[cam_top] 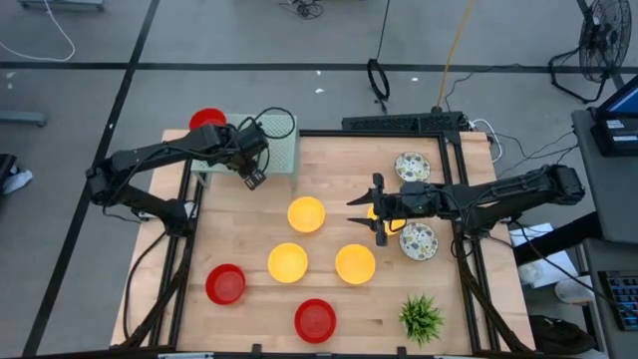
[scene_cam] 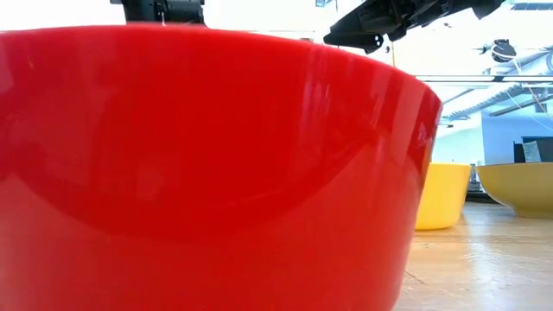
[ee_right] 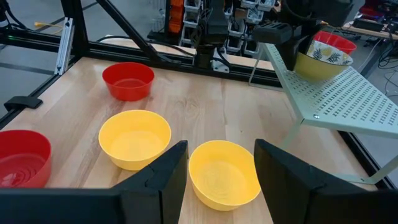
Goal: Pick & Place Mini bowls
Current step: Put the white patterned bowl on the shelf, then put the yellow bowl on the shelf
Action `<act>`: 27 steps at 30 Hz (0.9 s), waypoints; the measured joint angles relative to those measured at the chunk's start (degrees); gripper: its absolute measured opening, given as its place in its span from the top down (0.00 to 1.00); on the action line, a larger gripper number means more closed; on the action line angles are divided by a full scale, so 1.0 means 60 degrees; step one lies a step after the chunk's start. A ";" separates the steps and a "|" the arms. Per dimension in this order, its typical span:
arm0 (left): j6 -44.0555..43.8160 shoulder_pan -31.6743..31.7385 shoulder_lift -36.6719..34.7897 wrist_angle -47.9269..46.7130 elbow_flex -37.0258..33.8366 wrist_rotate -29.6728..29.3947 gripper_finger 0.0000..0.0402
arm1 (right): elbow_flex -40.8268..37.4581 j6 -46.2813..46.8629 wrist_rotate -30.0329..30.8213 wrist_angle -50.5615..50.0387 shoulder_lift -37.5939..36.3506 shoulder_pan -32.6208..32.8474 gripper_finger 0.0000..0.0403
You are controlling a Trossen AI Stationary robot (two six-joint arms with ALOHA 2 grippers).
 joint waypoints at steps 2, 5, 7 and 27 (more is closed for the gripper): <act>-0.0007 0.0000 -0.0001 -0.0070 0.0179 -0.0002 0.66 | 0.0000 0.0000 0.0000 0.0000 0.0000 0.0000 0.58; -0.0057 0.0000 -0.0004 -0.0294 0.0512 -0.0009 0.65 | 0.0000 0.0000 -0.0002 -0.0002 0.0000 0.0000 0.58; -0.0183 0.0000 -0.0003 -0.0564 0.0786 -0.0012 0.65 | 0.0000 0.0013 -0.0004 0.0000 0.0000 0.0000 0.58; 0.0025 -0.1635 0.0016 0.0076 0.2235 0.3055 0.65 | 0.0000 0.0251 -0.0004 -0.0004 0.0000 0.0000 0.58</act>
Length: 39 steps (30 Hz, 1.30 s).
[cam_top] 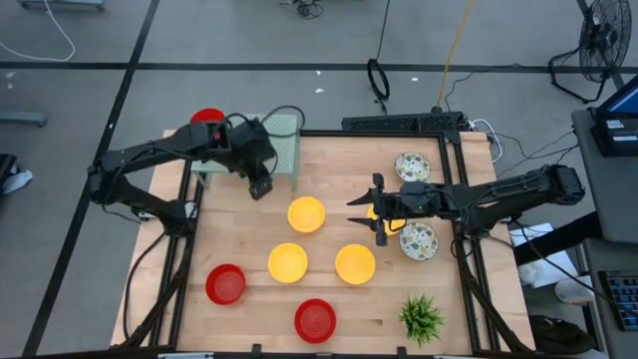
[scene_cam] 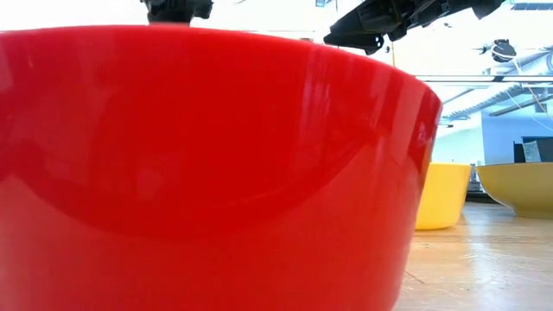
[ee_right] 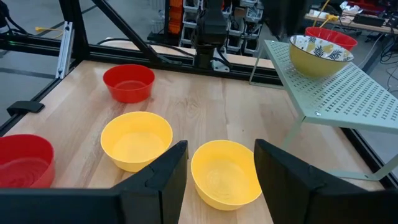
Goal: Pick & Place Mini bowls
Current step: Put the yellow bowl on the shelf
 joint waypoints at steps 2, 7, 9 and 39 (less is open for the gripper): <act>0.0254 -0.0475 0.0069 0.0357 0.0000 -0.0004 0.65 | 0.0000 0.0004 0.0000 0.0000 0.0000 0.0000 0.58; 0.1105 -0.1614 0.0188 0.1076 -0.0004 -0.0004 0.65 | 0.0000 0.0004 0.0000 -0.0004 0.0000 0.0000 0.58; 0.1494 -0.2073 0.0246 0.1134 -0.0013 -0.0004 0.65 | 0.0000 0.0005 -0.0002 -0.0005 0.0000 0.0000 0.58; 0.5122 -0.3756 0.4387 0.2395 -0.0962 -0.1938 0.65 | -0.2503 0.0823 -0.0004 0.4228 0.0004 0.0007 0.58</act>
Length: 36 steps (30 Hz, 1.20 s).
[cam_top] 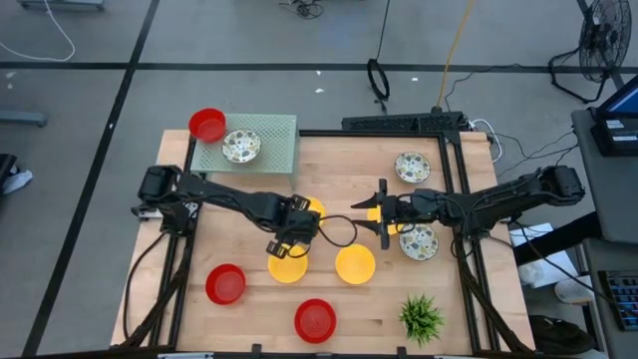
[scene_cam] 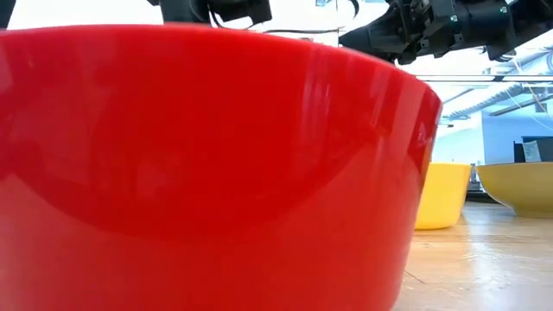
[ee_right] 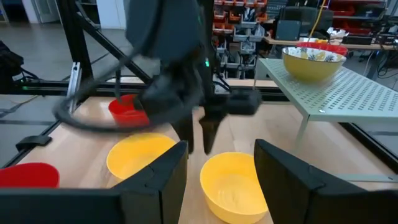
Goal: Pick & Place Mini bowls
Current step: Put the yellow bowl on the shelf
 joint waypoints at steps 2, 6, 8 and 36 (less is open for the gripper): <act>-0.0038 0.0092 0.0202 0.0001 0.0000 0.0015 0.65 | 0.0000 0.0000 0.0000 -0.0028 0.0000 0.0000 0.58; -0.0073 0.0311 0.0455 0.0241 0.0000 0.0081 0.65 | 0.0000 0.0000 0.0009 -0.0035 0.0000 0.0000 0.58; -0.0084 0.0407 0.0605 0.0425 0.0000 0.0095 0.65 | 0.0000 0.0000 0.0007 -0.0032 0.0000 0.0000 0.58; -0.0360 0.0542 -0.0117 0.0415 0.0183 0.0863 0.99 | 0.0000 -0.0066 0.0004 -0.0014 0.0000 0.0000 0.58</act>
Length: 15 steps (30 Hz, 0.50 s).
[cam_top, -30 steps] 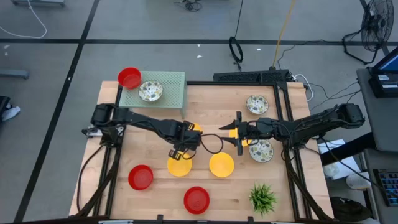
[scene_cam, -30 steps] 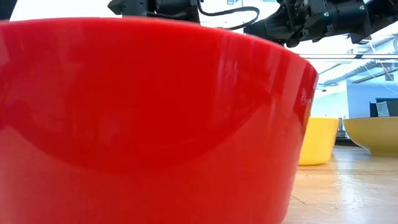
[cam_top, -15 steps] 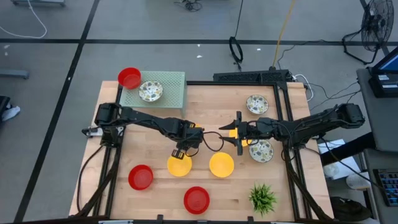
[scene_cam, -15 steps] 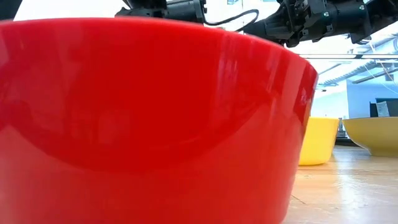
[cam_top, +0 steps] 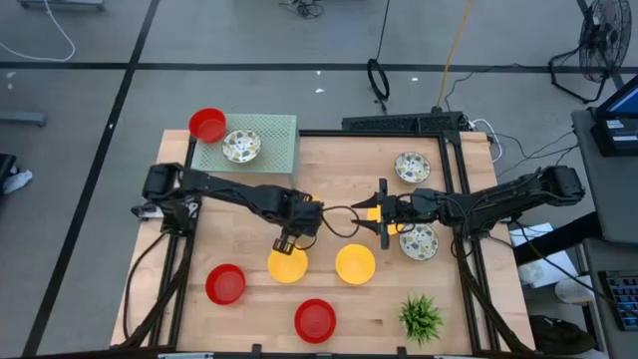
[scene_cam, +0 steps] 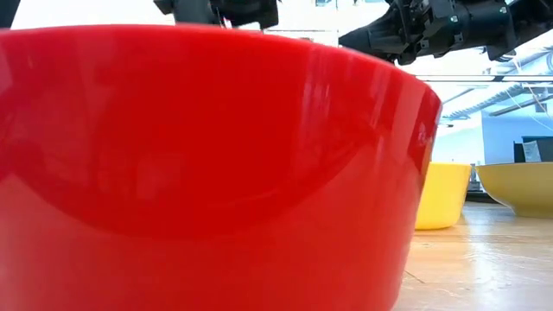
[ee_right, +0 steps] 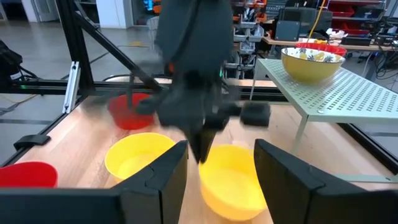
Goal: Pick & Place Mini bowls
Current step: Put the yellow bowl on the shelf
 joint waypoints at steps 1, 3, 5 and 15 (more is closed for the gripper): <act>0.0062 0.0000 -0.0213 0.0001 0.0056 -0.0014 0.99 | 0.0000 0.0000 -0.0004 -0.0007 0.0000 0.0000 0.58; 0.0088 0.0022 -0.0717 0.0024 0.0140 -0.0090 0.99 | 0.0000 0.0007 0.0000 -0.0004 0.0000 0.0000 0.58; 0.0248 0.0029 -0.1261 0.0001 0.0241 -0.0385 0.99 | 0.0000 0.0050 0.0000 -0.0007 0.0000 0.0000 0.58; 0.1276 0.0589 -0.3709 0.0396 0.0342 -0.2098 0.99 | 0.0000 0.0063 0.0000 -0.0012 0.0000 0.0000 0.58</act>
